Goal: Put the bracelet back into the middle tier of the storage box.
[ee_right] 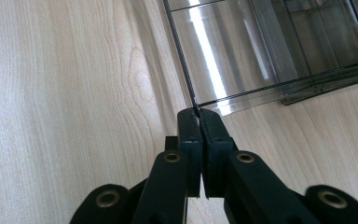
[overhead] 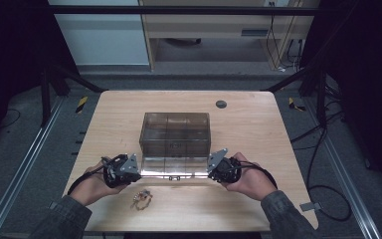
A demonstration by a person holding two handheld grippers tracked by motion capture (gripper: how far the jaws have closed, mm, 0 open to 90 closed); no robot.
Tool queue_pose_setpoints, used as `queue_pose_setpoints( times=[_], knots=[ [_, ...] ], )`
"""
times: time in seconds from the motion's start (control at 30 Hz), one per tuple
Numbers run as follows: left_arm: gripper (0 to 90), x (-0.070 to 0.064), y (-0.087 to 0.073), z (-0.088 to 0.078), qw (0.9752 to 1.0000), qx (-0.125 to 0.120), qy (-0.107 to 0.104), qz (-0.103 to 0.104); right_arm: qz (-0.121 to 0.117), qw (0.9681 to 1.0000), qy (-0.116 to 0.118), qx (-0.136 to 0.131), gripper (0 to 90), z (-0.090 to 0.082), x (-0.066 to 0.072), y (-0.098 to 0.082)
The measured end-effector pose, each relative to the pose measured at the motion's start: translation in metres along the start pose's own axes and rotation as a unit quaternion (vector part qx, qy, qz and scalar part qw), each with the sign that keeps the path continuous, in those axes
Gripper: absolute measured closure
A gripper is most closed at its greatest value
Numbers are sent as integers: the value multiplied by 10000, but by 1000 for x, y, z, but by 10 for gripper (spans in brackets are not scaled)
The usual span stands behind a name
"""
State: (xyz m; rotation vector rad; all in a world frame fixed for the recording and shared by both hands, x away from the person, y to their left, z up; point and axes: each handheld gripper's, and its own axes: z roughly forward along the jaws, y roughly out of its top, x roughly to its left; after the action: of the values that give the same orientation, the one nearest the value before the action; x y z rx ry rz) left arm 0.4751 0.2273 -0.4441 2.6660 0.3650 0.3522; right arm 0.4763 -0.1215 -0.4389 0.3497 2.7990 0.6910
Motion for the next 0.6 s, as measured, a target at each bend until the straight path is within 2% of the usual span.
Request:
queue_pose_setpoints(
  times=[0.6],
  knots=[
    [873, -1, -4, 2, 9999, -128, 14, -86, 36, 10000, 48, -21, 883, 2, 1, -1]
  ],
)
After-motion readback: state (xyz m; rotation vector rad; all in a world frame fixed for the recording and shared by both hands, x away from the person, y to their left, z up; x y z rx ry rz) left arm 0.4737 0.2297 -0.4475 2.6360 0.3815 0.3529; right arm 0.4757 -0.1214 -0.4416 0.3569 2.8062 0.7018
